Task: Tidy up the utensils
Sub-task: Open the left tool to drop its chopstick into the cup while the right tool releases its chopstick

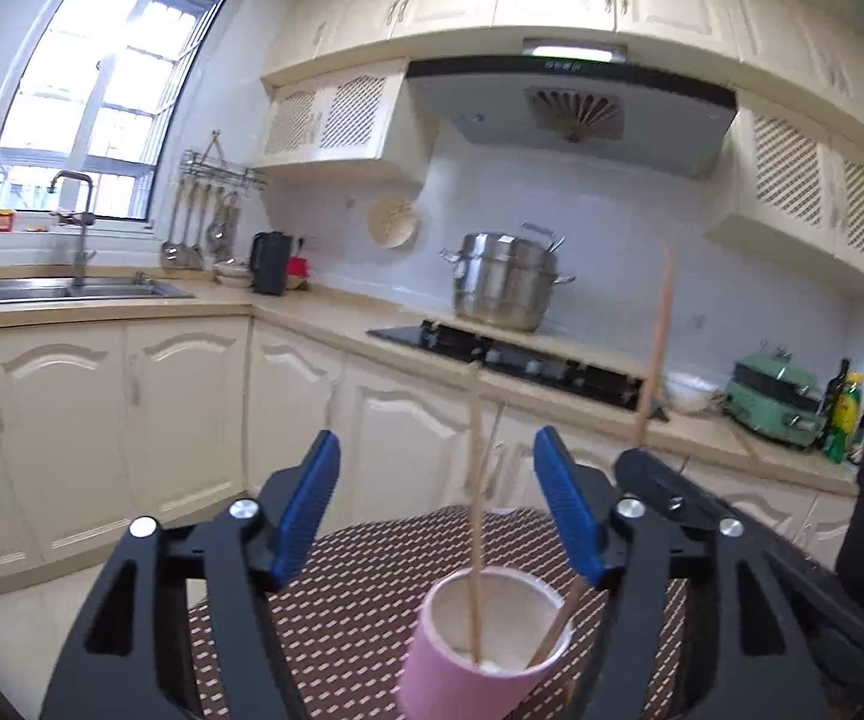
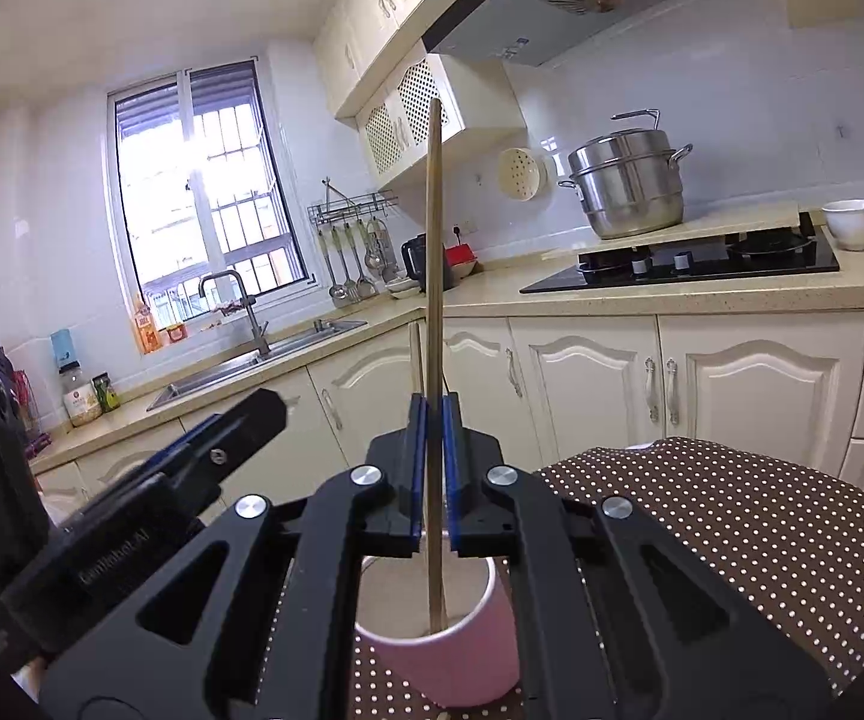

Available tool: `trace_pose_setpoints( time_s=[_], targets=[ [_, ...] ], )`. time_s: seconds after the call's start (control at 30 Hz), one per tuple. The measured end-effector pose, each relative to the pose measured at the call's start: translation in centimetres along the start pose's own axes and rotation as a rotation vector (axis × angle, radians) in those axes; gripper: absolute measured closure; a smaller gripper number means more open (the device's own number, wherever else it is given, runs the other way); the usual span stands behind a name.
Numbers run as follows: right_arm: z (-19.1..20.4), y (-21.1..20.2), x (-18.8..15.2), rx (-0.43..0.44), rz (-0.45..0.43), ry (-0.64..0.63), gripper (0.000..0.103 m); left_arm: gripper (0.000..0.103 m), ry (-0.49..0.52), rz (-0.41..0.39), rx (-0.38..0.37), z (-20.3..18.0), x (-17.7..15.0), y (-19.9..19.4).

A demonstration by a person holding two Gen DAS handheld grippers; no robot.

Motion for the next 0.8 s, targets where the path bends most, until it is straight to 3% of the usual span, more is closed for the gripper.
trace_pose_setpoints(
  time_s=[0.3, 0.5, 0.53, 0.63, 0.8],
  targets=[
    [0.7, -0.8, -1.3, -0.021, 0.034, -0.015, 0.097, 0.028, 0.089, 0.077, 0.104, 1.0, -0.8, -1.9],
    [1.2, -1.1, -1.9, -0.038, 0.069, -0.025, 0.095, 0.027, 0.090, 0.118, 0.105, 1.4, -1.3, -3.1],
    [1.3, -1.3, -1.9, -0.041, 0.070, -0.026, 0.088, 0.027, 0.085, 0.126, 0.109, 1.6, -1.3, -3.3],
    [1.4, -2.0, -2.0, -0.052, 0.058, -0.028, 0.049, 0.027, 0.076, 0.143, 0.107, 2.0, -1.4, -3.9],
    [1.1, -3.5, -2.2, -0.077, 0.065, -0.008, 0.049, 0.026, 0.075, 0.166, 0.100, 2.2, -1.9, -5.5]
  ],
)
Point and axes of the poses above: each gripper's, at about its wrist camera, not at the fingertips, and y roughly the way its jaws point, z to its left, x to its top, the point moved 9 cm from there along y, roughly the way its jaws point, and after that the axes turned 3 degrees about -y, right-handed, at the moved point
